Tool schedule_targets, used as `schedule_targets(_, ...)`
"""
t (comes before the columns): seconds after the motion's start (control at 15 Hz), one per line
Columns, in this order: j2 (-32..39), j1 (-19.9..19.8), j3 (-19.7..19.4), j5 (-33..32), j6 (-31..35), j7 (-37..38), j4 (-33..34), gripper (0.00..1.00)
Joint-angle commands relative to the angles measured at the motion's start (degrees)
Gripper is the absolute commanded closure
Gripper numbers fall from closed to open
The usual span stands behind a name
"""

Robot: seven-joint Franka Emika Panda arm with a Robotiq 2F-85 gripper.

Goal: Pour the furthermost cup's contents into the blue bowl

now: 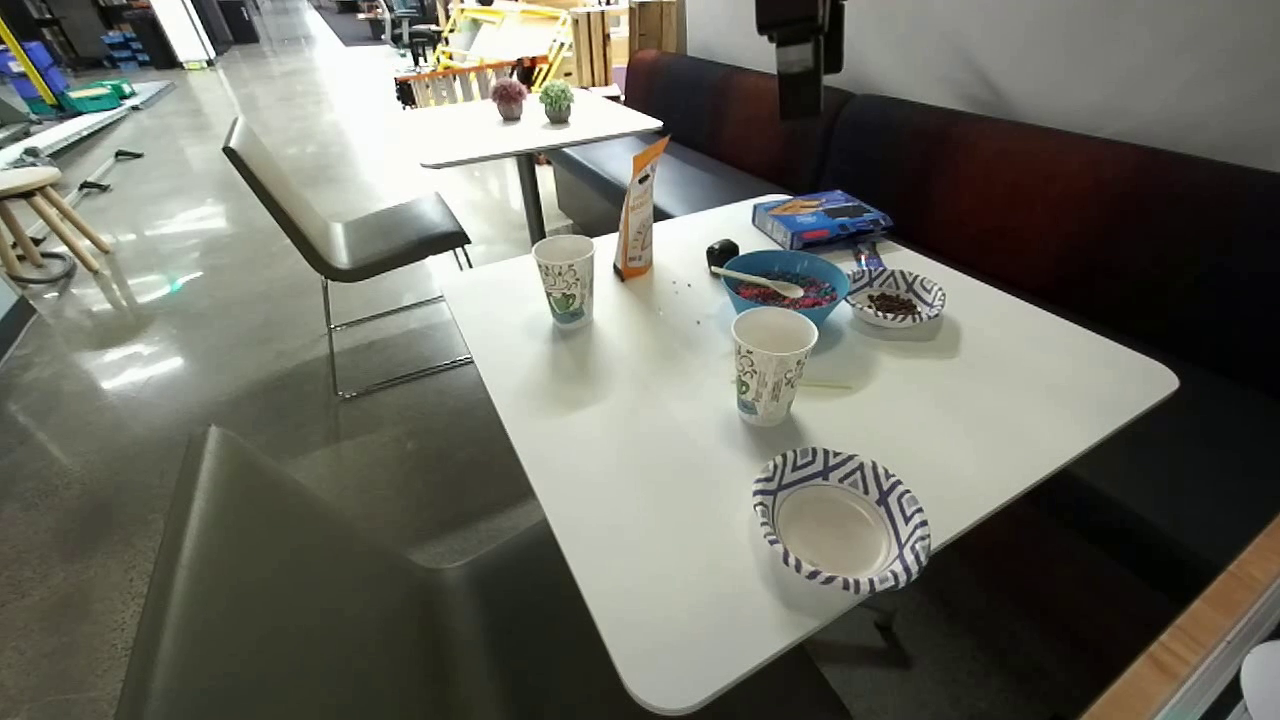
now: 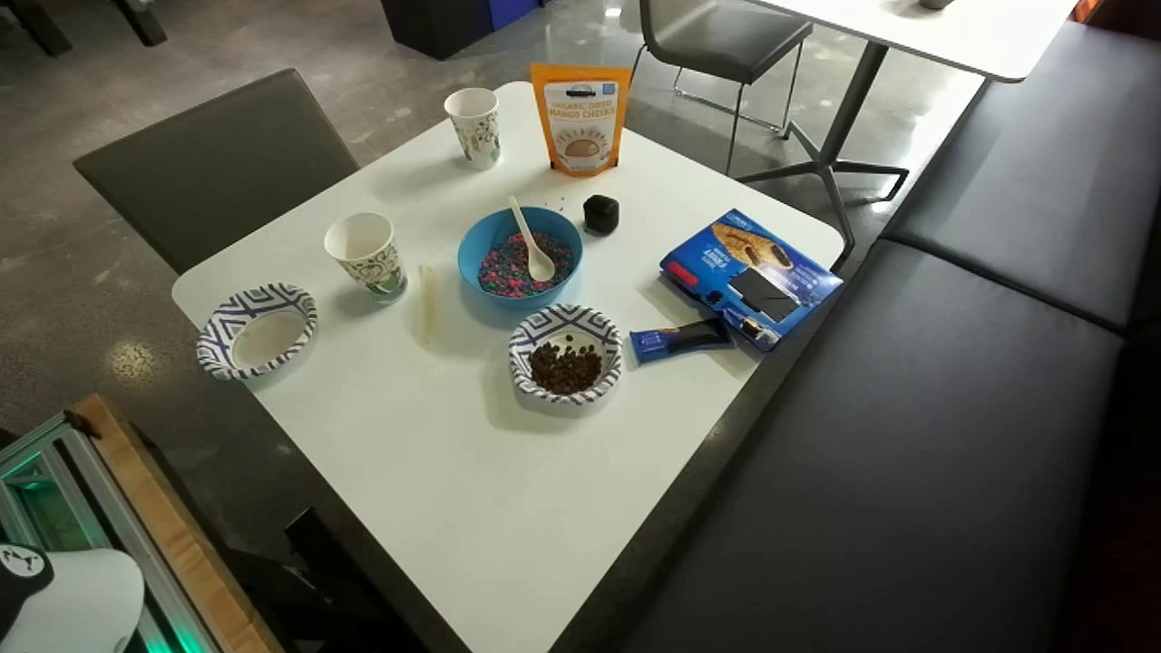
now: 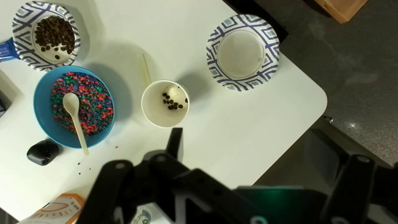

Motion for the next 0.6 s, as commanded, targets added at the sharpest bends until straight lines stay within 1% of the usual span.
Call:
schedule_targets(0.0,3.9,0.5,0.5,-0.2,1.1,0.8,3.0,0.00)
schedule_targets(0.13,9.3,0.4,0.8,0.0,0.4,0.4,8.1,0.00)
schedule_targets(0.33,17.9,0.0,1.2,-1.2,6.1,0.6,15.6,0.00)
schedule_targets(0.53,27.2,-0.3,0.4,-1.8,7.5,-0.9,25.5,0.00)
